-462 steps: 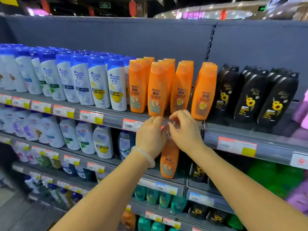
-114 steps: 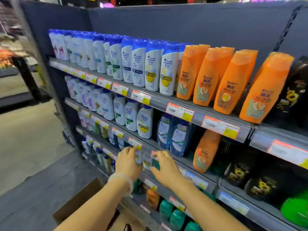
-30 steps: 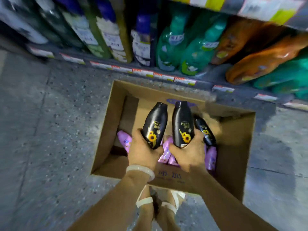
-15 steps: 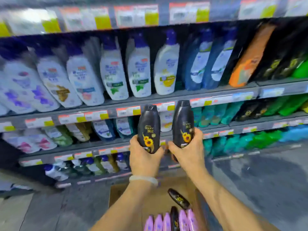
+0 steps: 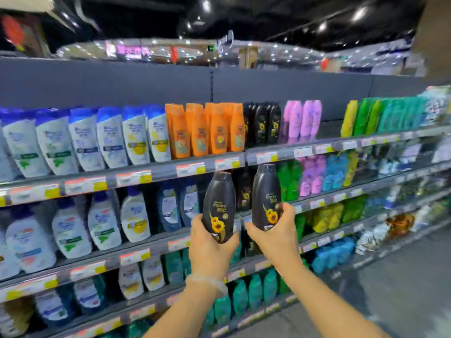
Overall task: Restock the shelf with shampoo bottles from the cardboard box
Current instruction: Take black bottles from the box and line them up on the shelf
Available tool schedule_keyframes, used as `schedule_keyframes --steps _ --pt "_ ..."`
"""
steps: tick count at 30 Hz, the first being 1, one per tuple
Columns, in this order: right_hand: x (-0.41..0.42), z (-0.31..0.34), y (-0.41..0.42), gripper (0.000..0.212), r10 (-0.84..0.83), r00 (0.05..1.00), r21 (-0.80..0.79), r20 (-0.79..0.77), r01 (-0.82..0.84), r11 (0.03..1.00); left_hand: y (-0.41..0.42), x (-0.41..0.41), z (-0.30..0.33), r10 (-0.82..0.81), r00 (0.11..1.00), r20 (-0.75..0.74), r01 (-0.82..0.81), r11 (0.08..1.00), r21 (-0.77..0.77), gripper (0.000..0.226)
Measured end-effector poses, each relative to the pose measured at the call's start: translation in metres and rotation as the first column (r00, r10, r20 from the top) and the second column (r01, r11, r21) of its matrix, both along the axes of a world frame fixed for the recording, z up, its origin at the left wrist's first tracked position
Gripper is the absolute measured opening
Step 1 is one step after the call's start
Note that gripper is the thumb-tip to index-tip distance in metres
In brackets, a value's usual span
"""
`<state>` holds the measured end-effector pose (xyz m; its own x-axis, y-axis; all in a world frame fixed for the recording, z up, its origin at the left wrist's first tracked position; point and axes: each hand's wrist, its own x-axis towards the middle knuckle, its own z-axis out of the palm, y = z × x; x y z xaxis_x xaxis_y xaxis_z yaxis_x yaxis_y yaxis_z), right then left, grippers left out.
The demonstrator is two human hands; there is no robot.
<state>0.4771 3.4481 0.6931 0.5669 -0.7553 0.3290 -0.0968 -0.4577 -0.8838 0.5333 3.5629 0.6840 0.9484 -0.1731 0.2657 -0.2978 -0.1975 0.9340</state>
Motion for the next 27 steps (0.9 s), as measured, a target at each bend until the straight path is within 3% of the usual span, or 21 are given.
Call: schedule_keyframes --steps 7,13,19,27 --pt "-0.080 0.036 -0.098 0.080 -0.037 0.999 -0.058 -0.001 0.036 0.998 -0.097 -0.066 0.033 -0.096 0.995 -0.006 0.095 0.994 -0.046 0.055" --pt "-0.092 0.034 -0.165 0.083 -0.041 0.999 -0.037 -0.008 0.040 0.998 -0.164 -0.075 0.037 -0.123 0.992 0.011 0.124 0.991 -0.047 0.058" --pt "-0.045 0.032 -0.229 0.071 0.005 0.999 -0.043 -0.050 -0.007 0.999 -0.225 -0.027 0.040 -0.112 0.993 0.047 0.115 0.989 -0.088 0.060" --pt "0.095 0.072 -0.300 0.069 0.086 0.996 -0.034 0.023 -0.085 0.996 -0.308 0.102 0.079 0.005 0.995 0.097 0.014 0.982 -0.189 0.057"
